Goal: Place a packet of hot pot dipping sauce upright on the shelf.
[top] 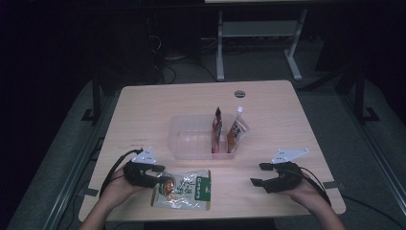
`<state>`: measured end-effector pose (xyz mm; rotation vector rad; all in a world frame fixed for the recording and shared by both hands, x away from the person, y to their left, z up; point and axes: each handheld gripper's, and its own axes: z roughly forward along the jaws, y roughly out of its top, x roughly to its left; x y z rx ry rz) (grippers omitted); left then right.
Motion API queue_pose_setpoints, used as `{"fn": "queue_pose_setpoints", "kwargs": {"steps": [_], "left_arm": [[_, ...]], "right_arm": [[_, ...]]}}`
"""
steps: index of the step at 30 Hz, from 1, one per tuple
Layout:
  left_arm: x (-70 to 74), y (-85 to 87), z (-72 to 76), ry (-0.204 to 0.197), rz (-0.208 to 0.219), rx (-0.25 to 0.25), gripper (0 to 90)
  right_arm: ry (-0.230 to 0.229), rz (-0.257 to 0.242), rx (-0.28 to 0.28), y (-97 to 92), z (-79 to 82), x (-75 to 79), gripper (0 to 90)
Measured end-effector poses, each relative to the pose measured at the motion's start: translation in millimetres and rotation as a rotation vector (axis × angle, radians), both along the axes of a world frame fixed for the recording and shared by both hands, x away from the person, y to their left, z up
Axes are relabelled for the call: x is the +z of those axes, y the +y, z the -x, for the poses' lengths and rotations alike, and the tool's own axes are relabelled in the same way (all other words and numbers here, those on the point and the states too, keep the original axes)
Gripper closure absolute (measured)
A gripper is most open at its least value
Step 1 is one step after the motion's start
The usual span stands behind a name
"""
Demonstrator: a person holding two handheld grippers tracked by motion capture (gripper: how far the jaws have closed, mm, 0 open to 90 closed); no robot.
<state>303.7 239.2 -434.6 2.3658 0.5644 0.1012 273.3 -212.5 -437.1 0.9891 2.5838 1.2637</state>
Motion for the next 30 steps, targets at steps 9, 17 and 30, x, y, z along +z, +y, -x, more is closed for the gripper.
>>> {"fn": "queue_pose_setpoints", "kwargs": {"steps": [9, 17, 30], "left_arm": [[-15.2, -12.4, -6.4, 0.017, -0.018, -0.058, 46.7], [-20.3, -17.5, -2.8, 0.026, -0.051, -0.093, 55.9], [-20.0, -16.1, -0.8, 0.056, -0.027, -0.079, 88.3]], "right_arm": [[0.001, 0.002, -0.001, -1.4, -0.6, -1.0, 29.8], [0.005, 0.004, 0.003, 1.1, 0.0, -1.2, 29.8], [0.018, -0.003, 0.018, 1.4, -1.1, -2.6, 31.5]]}}
